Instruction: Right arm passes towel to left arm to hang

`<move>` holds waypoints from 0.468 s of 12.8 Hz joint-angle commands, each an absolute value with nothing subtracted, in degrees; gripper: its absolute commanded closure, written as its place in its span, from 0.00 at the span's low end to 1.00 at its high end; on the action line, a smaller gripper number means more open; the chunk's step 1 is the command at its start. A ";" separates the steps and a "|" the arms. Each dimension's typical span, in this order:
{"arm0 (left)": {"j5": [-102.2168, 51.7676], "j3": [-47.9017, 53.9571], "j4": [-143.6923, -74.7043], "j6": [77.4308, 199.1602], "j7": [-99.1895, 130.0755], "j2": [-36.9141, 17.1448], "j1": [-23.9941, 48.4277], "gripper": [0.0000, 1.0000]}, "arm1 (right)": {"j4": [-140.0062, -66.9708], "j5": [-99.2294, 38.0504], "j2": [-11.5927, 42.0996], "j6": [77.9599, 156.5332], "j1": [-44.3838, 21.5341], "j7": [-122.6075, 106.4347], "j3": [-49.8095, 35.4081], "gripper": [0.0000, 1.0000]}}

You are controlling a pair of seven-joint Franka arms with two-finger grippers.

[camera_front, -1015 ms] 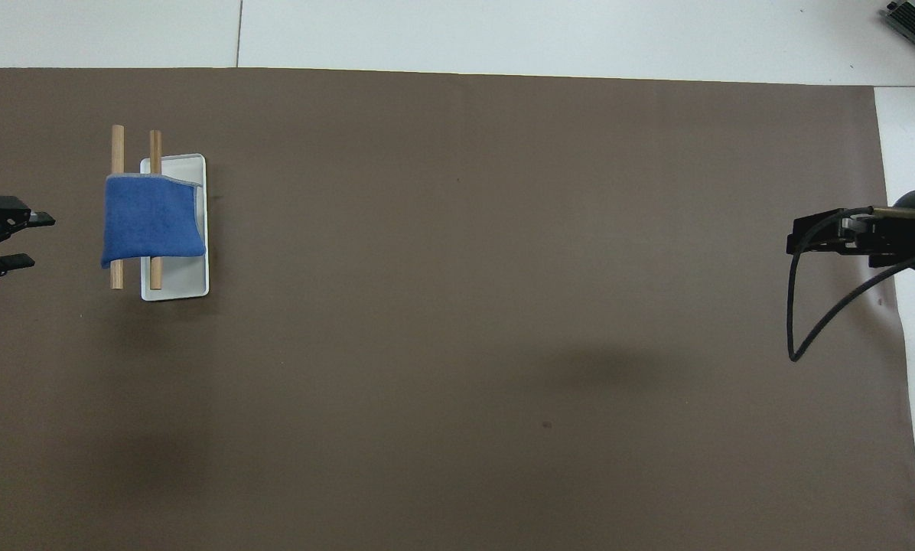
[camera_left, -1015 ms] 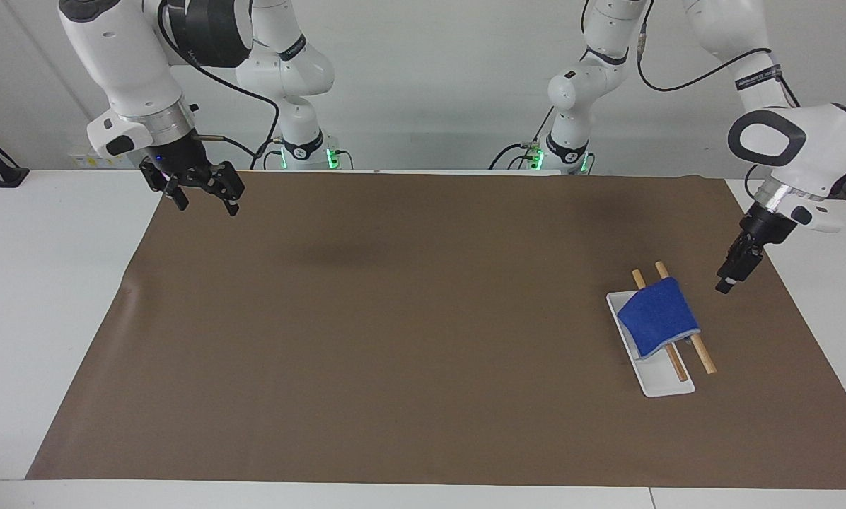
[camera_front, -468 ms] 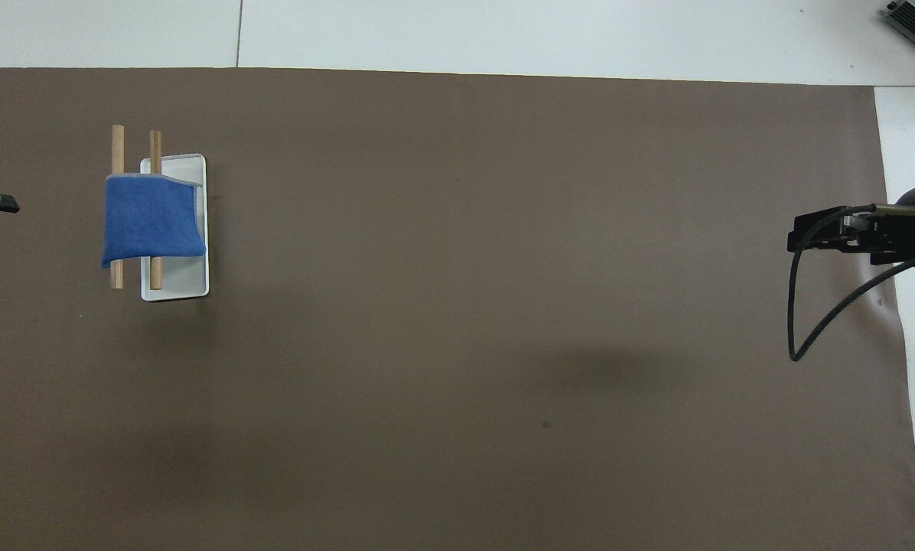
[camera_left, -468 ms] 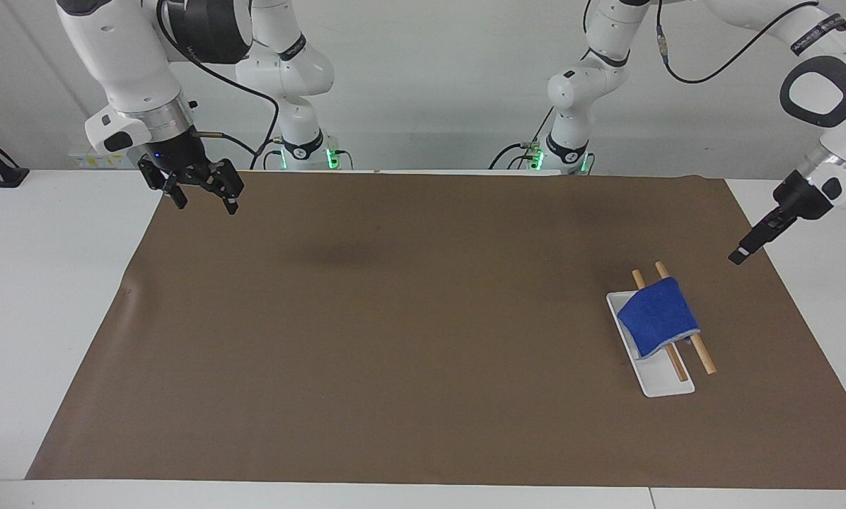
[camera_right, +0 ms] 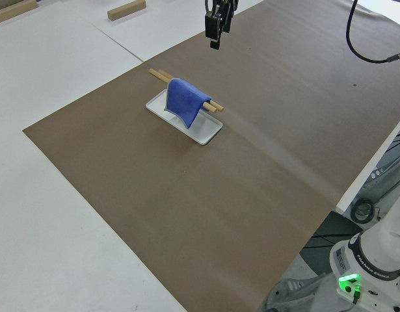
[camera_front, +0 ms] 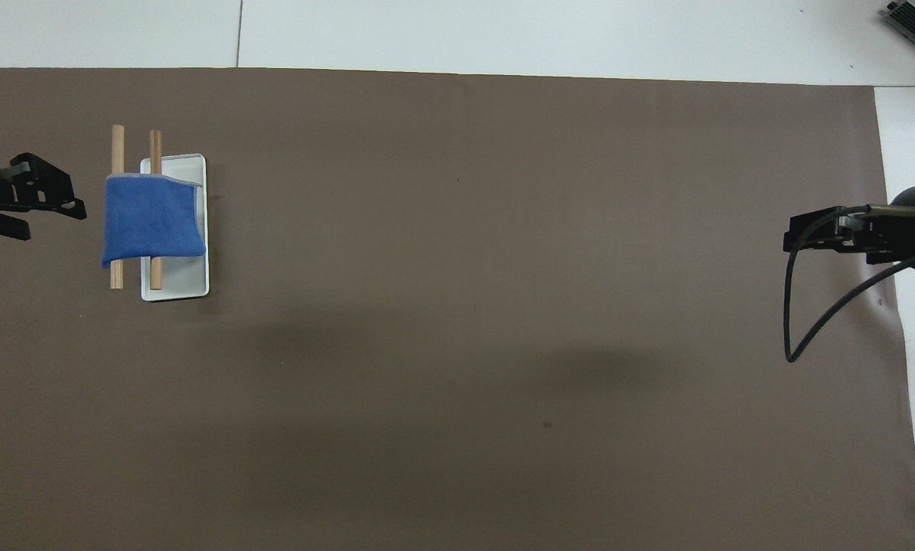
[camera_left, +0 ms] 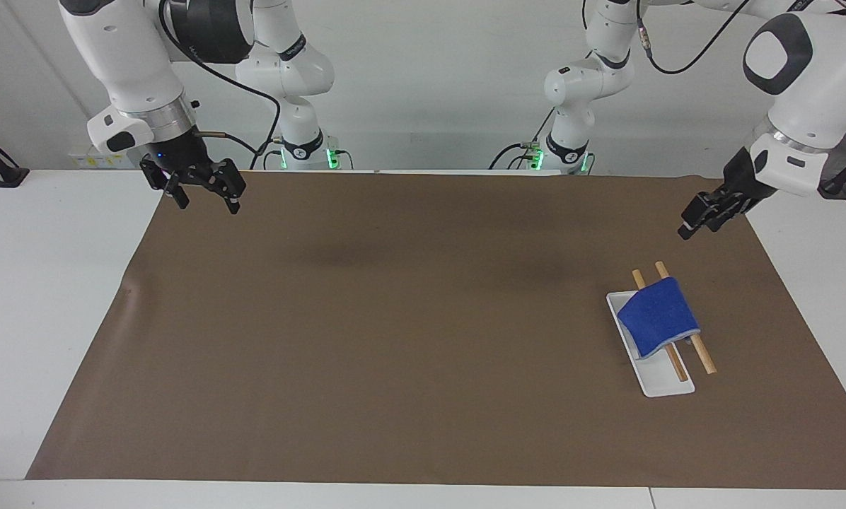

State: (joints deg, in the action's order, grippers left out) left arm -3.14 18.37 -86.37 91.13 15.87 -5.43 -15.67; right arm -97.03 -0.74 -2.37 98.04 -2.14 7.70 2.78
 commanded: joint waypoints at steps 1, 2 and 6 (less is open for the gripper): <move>-0.09 17.84 -83.50 86.93 15.56 -7.12 -11.96 0.34 | -96.07 -0.79 -2.37 98.26 -2.02 6.94 2.11 0.00; 0.00 17.84 -83.41 86.05 15.21 -7.12 -11.52 0.35 | -95.89 -0.01 -2.37 98.17 -2.02 6.94 1.59 0.00; 5.01 18.90 -80.42 81.65 9.68 -7.12 -9.58 0.37 | -95.89 0.17 -2.37 97.12 -2.02 7.21 1.49 0.00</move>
State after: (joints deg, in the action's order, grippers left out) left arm 2.51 18.96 -83.88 84.84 12.05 -5.61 -10.92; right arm -96.44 -0.74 -2.38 97.99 -2.19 7.70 1.74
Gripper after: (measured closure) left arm 0.366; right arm 0.000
